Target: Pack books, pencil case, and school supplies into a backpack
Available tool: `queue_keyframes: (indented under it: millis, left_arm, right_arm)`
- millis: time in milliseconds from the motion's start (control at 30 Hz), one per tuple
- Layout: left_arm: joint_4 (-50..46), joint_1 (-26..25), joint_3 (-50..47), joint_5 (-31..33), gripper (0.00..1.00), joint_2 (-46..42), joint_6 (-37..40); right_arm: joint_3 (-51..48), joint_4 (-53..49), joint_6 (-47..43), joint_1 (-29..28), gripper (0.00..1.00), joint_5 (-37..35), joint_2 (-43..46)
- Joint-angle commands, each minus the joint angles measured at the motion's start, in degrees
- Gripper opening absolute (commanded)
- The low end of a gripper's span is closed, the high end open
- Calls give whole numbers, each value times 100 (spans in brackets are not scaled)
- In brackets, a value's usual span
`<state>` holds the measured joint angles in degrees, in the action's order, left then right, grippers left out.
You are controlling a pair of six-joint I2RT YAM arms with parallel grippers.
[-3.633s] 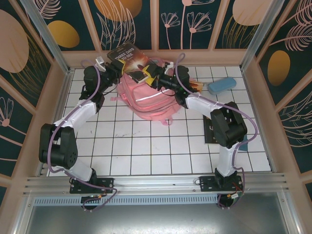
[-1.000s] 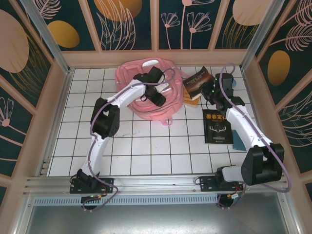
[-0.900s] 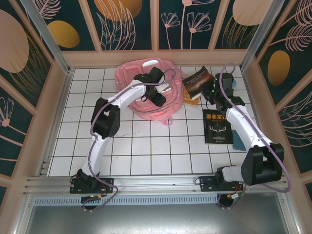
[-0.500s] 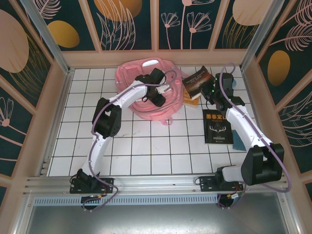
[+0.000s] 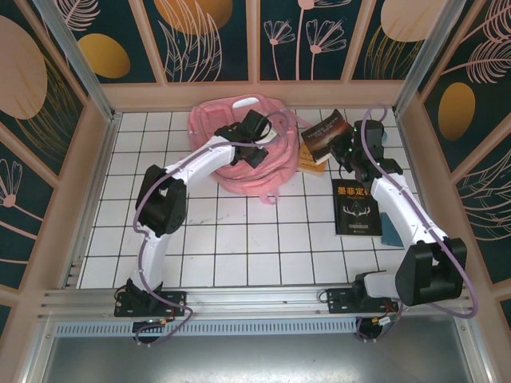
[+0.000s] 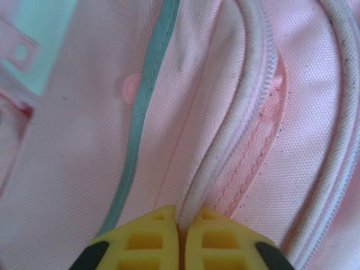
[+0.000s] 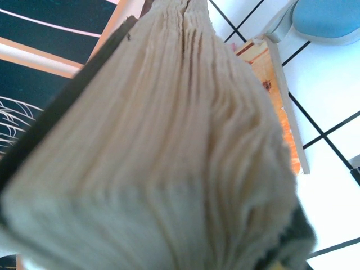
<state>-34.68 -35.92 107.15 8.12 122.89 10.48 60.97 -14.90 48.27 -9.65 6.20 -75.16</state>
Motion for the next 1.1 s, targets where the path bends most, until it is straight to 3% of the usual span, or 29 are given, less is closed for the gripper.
queue_keyframes:
  millis: [0,167,500,867,1067]
  left_arm:
    - [741,58,-25,796,3,-513,-232]
    - [1200,59,84,1644,1,-847,-697]
    - [1477,59,813,1353,0,-900,-1359]
    - [1636,57,675,1664,0,-1453,-1606]
    - [1554,53,464,1738,0,-1831,-1690]
  right_arm:
    - [205,68,-187,77,4,-175,442]
    - [194,-160,-260,89,4,-45,729]
    - [-160,416,88,-213,4,1289,703]
    - [104,1473,727,-1401,4,1153,-689]
    - [542,2748,1260,-1688,3,1014,-1826]
